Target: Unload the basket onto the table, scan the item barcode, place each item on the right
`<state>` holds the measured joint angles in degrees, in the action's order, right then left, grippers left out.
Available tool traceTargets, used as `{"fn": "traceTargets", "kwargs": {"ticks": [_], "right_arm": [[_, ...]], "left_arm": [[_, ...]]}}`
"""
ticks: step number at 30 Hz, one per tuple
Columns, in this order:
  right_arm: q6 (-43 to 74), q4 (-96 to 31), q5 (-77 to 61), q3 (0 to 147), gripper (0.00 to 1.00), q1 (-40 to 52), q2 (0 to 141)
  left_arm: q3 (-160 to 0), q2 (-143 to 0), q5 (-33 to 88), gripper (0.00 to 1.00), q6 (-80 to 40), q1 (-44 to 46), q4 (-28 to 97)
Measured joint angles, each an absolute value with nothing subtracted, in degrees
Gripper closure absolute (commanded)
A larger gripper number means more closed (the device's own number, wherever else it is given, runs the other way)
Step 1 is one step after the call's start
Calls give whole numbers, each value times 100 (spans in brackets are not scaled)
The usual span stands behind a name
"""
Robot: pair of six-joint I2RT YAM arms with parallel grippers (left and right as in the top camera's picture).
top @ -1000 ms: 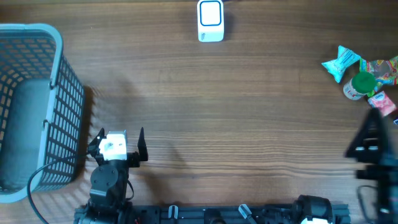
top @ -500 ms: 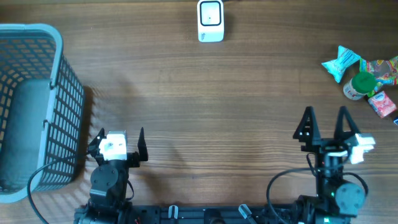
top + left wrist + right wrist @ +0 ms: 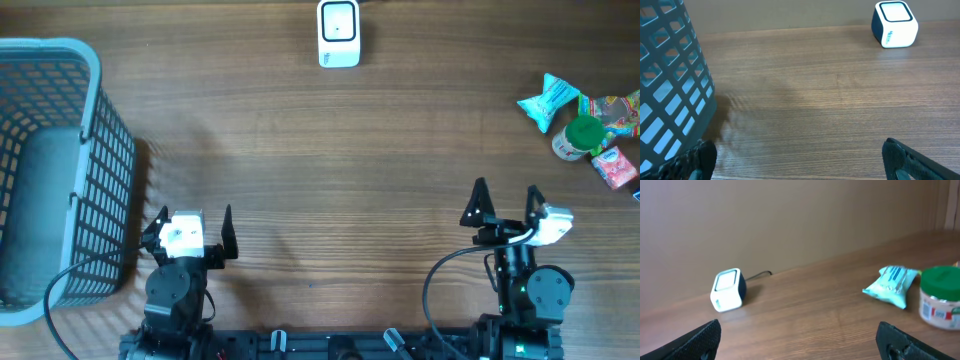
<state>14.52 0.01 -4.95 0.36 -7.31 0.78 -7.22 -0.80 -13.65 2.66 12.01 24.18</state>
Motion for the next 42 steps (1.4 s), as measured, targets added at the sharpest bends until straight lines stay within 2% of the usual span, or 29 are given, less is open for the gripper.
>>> {"fn": "traceTargets", "kwargs": {"ticks": [6, 25, 27, 29, 30, 35, 42], "right_arm": [[886, 1, -513, 36, 0, -731, 78], [867, 1, -513, 36, 0, -683, 78], [867, 1, -513, 36, 0, -683, 78], [867, 3, -513, 36, 0, -683, 78], [867, 1, -513, 36, 0, -683, 78], [867, 1, -513, 36, 0, -683, 78], [867, 1, -513, 36, 1, -683, 78]], "left_arm": [[-722, -80, -1367, 0, 266, 1201, 2418], [-722, -80, -1365, 0, 272, 1201, 2401], [-635, -80, -1356, 0, 292, 1201, 1708], [-327, -80, -1291, 0, 294, 1127, 499], [-180, -73, -1197, 0, 294, 1048, 379], [-84, -73, -259, 0, 294, 620, 429], [-84, -73, -47, 0, 287, 580, 447]]}}
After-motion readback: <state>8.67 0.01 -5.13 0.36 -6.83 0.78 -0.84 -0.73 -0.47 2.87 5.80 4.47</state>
